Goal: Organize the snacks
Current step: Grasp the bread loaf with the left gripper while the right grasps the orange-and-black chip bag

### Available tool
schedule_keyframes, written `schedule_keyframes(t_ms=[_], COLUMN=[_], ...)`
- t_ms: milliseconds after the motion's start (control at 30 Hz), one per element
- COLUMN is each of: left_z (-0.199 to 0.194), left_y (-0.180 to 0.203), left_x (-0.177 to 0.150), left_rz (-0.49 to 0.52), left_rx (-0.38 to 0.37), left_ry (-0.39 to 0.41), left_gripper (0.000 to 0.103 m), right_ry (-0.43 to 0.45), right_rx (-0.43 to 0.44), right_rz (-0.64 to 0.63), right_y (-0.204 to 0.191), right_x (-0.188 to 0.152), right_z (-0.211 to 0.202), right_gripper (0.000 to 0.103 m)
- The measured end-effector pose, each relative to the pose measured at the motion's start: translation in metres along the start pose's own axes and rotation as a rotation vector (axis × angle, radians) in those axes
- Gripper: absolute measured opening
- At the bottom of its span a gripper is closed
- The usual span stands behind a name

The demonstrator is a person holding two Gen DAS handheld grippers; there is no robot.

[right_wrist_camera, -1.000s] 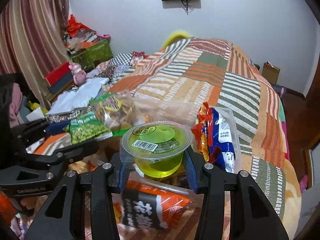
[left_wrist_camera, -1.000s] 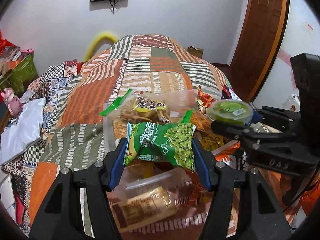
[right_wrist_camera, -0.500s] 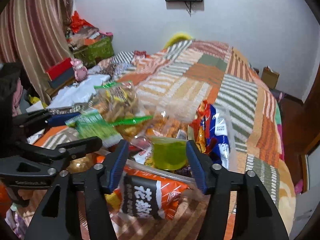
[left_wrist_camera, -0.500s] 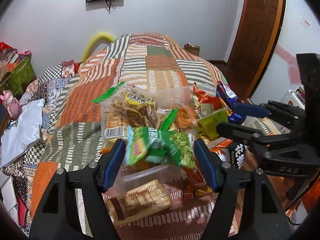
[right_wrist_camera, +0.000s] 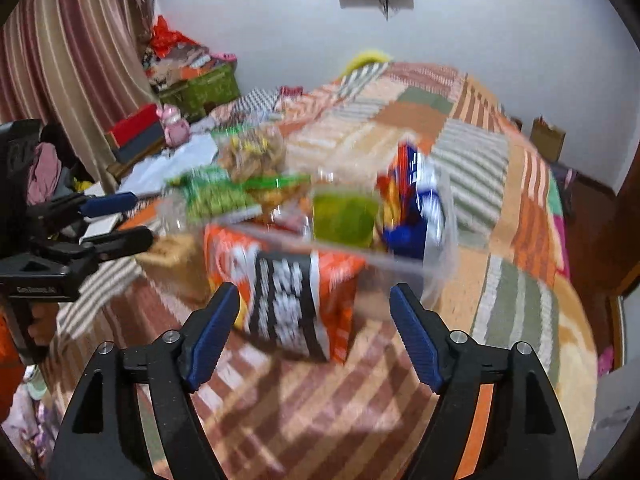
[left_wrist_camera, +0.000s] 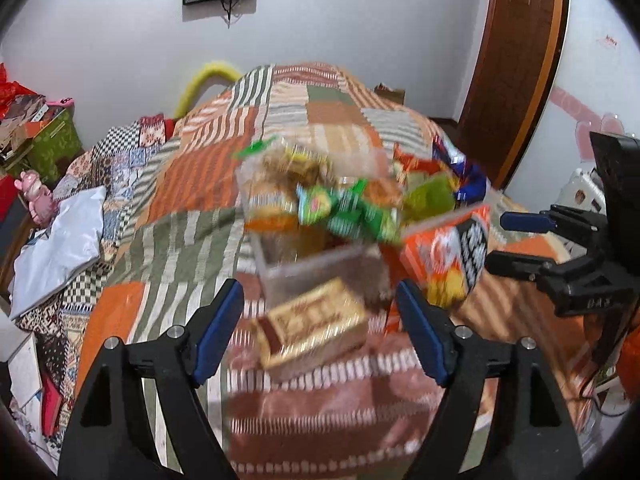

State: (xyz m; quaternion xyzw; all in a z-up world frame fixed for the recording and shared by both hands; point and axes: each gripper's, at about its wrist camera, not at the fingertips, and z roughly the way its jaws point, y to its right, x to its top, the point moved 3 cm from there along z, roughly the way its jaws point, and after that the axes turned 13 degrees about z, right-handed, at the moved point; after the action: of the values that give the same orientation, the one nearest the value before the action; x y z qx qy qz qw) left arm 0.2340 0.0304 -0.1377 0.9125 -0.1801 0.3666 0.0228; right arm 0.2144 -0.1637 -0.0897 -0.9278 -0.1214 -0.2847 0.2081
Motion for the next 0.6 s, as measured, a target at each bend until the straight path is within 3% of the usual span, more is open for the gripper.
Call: schedule_keyframes(t_ms=[200,333,600], left_z=[0.021,0.032,0.044], left_y=[0.001,-0.001,0.001], left_x=[-0.02,-0.024,-0.024], left_rz=[0.002,-0.022,-0.007], left_rx=[-0.001,-0.023,0.008], left_ry=[-0.081,-0.099,-0.102], left_gripper=[0.08,0.08,0.083], right_ry=[-0.107,-0.124,-0.173], right_rx=[0.045,0.08,0.154], right_rz=[0.04,0.07,0.081], right_y=[0.006,0.007,-0.001], right_x=[-0.005,0.001,-0.001], right_z=[0.028,0.039,0.053], right_gripper=[0.076,0.088,0.086])
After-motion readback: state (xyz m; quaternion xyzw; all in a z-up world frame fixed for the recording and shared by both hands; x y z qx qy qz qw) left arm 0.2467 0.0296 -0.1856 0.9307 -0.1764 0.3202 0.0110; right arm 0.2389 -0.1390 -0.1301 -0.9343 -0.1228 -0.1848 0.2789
